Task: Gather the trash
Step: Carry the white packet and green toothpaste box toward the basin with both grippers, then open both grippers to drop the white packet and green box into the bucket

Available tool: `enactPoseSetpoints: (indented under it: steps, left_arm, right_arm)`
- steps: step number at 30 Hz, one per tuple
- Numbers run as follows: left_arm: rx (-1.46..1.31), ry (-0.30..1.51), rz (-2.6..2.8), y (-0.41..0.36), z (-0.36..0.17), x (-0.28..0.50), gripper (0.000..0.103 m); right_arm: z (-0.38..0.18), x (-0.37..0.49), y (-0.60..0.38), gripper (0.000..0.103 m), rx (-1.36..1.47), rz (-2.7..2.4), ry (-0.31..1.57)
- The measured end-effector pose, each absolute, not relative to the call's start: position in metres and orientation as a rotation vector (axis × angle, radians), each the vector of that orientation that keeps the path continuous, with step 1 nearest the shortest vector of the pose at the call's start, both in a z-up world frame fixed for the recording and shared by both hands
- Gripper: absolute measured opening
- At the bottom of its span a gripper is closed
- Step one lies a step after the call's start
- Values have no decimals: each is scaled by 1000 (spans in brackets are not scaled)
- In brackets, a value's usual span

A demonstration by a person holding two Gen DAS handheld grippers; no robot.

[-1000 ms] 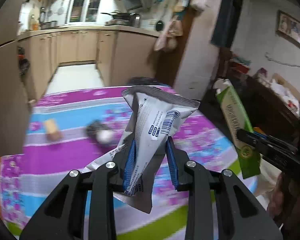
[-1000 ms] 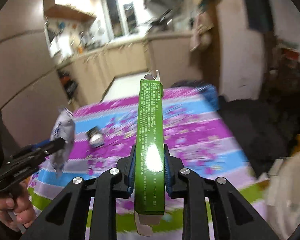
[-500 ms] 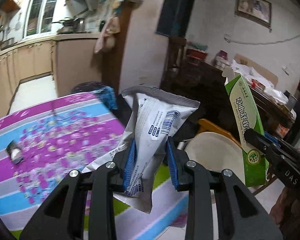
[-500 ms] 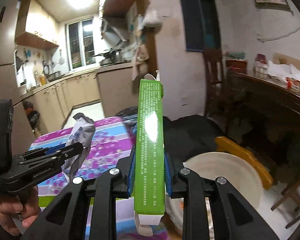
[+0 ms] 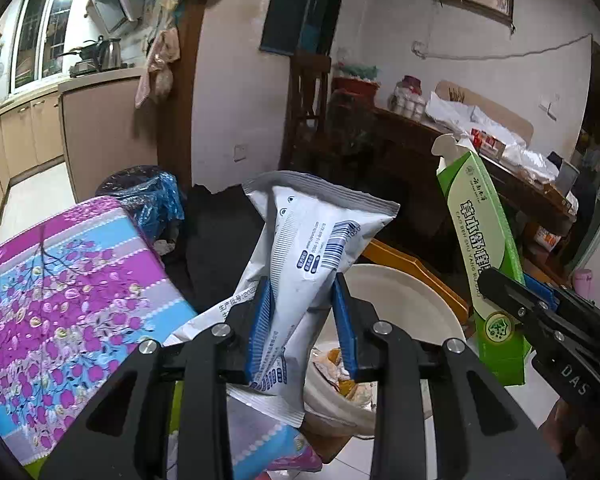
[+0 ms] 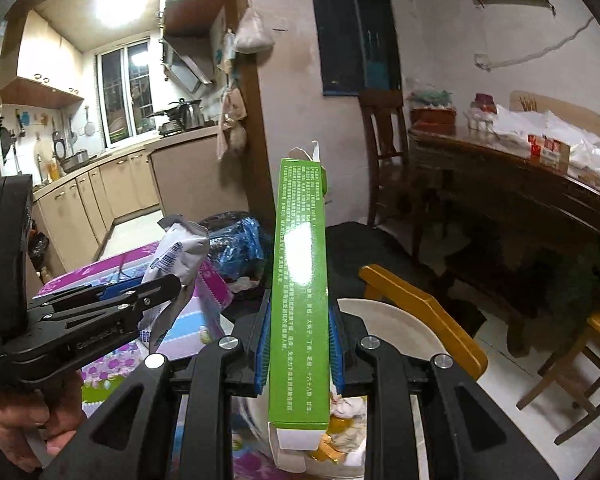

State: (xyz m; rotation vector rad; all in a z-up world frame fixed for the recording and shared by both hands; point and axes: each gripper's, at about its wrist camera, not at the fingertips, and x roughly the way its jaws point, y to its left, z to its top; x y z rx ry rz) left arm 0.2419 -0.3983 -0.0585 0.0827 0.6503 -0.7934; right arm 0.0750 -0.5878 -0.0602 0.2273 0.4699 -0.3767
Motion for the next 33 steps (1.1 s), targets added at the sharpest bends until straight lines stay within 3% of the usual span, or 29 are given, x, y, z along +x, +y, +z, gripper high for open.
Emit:
enactPoseSetpoints:
  steps: [14,33]
  left_arm:
    - [176,775,-768,-478,-100,252,29]
    - [294,864,-741,-516,-135,259,29]
  right_arm:
    - [-124,111,-675,25,345,-416,644]
    - [-162,133,-678,25,376,-429,721]
